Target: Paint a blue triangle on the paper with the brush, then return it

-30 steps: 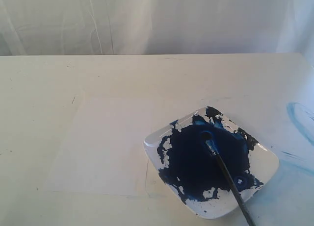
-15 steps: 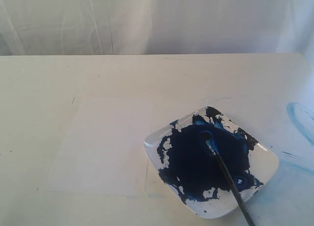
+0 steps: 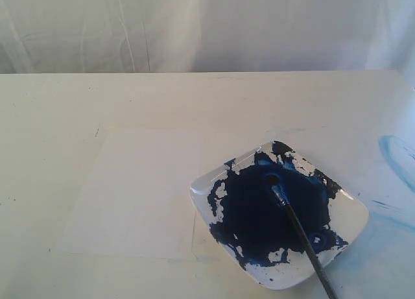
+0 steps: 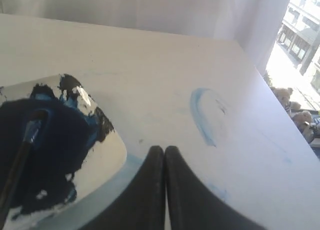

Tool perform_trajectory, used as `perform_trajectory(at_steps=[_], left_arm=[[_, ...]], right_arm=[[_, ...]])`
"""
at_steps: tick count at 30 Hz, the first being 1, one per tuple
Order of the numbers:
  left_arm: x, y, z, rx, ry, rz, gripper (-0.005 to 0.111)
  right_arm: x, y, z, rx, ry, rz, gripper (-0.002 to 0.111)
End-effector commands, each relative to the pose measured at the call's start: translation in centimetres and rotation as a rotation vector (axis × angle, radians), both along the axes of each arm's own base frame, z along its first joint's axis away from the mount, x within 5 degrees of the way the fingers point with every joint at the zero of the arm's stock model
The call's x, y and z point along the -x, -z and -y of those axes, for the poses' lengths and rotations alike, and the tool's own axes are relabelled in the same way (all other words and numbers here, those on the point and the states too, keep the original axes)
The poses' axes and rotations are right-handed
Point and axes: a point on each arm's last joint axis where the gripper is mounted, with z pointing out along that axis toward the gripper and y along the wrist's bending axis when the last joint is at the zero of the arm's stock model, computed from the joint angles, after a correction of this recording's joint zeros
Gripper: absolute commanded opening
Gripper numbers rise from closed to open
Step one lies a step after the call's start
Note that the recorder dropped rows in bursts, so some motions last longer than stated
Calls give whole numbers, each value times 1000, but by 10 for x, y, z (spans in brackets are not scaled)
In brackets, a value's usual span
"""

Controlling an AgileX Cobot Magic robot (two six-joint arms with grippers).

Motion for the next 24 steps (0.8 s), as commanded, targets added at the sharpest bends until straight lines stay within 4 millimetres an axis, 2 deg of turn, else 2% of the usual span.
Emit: perform_trajectory(at_steps=[1,3,4,6,9,10,11,12,15,17,19,22,24], left_arm=[[0,2,0,6,1,-3,0],[0,2,0,6,1,-3,0],[0,2,0,6,1,-3,0],[0,2,0,6,1,-3,0],[0,2,0,6,1,-3,0],[0,2,0,6,1,-3,0],[0,2,0,6,1,-3,0],[0,2,0,6,1,-3,0],[0,2,0,6,1,-3,0],[0,2,0,6,1,-3,0],[0,2,0,6,1,-3,0],[0,2,0,6,1,-3,0],[0,2,0,6,1,-3,0]], right_arm=[[-2,-22,-1,-222,12,214,0],[-1,-34,0,-311,20,337,0],[1,-44,3,-418,27,442,0],[4,-54,5,-475,26,552,0],[6,-60,7,-578,13,612,0],[6,-58,6,-742,-7,562,0],[5,-57,5,-754,-9,542,0],[3,-50,2,-690,-6,458,0],[5,-58,0,-638,22,272,0],[11,-74,-1,-564,28,190,0],[8,-87,-3,-520,41,41,0],[-5,-102,-12,-426,-1,-178,0],[-17,-111,-27,-370,-138,-346,0]])
